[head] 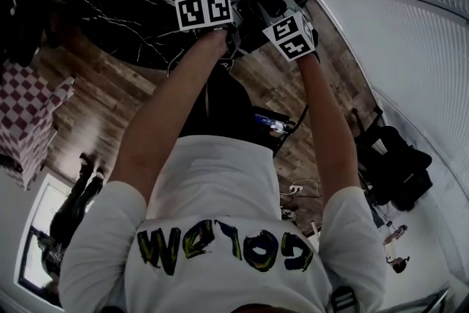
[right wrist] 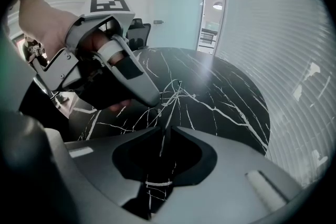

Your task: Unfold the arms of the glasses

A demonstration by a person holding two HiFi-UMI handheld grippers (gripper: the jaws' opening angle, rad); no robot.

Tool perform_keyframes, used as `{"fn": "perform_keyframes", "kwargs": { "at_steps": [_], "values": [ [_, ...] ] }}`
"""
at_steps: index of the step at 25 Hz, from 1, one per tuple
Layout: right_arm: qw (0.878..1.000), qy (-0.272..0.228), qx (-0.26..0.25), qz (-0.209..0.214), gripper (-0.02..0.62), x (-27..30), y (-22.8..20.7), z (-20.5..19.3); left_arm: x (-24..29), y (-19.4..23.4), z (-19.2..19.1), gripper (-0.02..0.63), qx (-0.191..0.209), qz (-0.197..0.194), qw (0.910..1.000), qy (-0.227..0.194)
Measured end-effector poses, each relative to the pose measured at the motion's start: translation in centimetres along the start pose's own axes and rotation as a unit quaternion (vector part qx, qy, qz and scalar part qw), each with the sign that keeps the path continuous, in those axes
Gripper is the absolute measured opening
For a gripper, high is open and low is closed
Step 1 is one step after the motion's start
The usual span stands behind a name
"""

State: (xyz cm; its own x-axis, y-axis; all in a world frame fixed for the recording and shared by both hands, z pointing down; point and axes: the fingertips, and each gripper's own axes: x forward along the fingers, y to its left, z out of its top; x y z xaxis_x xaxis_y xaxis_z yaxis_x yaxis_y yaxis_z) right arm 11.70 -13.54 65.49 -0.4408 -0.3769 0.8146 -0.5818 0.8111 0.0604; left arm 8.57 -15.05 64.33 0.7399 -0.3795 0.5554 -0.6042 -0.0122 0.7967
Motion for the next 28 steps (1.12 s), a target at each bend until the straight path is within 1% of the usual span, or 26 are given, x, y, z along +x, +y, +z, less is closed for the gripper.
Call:
{"fn": "perform_keyframes", "kwargs": {
  "at_steps": [5,7,10,14,21,28],
  "values": [
    [1.0,0.006,0.002,-0.002,0.055,0.2,0.0,0.0,-0.1,-0.2,-0.1,0.011,-0.007,-0.003,0.9999,0.012],
    [1.0,0.007,0.002,-0.005,0.028,0.4,-0.1,0.1,-0.1,0.0,0.0,0.011,-0.011,-0.005,0.9998,0.015],
    [1.0,0.005,0.008,-0.008,0.009,0.3,-0.2,0.2,-0.3,0.2,0.0,0.011,-0.015,-0.005,0.9997,0.02],
    [1.0,0.006,0.008,-0.012,0.006,0.1,-0.6,0.3,-0.7,0.5,-0.1,0.011,-0.017,-0.007,0.9995,0.027],
    [1.0,0.011,0.005,-0.02,0.005,0.0,-1.2,0.4,-1.4,0.7,-0.3,0.011,-0.008,-0.012,0.9988,0.046],
    [0.999,0.02,-0.011,-0.024,0.005,0.1,-1.6,0.5,-2.1,1.2,-0.4,0.011,-0.001,-0.013,0.9979,0.064]
  ]
}}
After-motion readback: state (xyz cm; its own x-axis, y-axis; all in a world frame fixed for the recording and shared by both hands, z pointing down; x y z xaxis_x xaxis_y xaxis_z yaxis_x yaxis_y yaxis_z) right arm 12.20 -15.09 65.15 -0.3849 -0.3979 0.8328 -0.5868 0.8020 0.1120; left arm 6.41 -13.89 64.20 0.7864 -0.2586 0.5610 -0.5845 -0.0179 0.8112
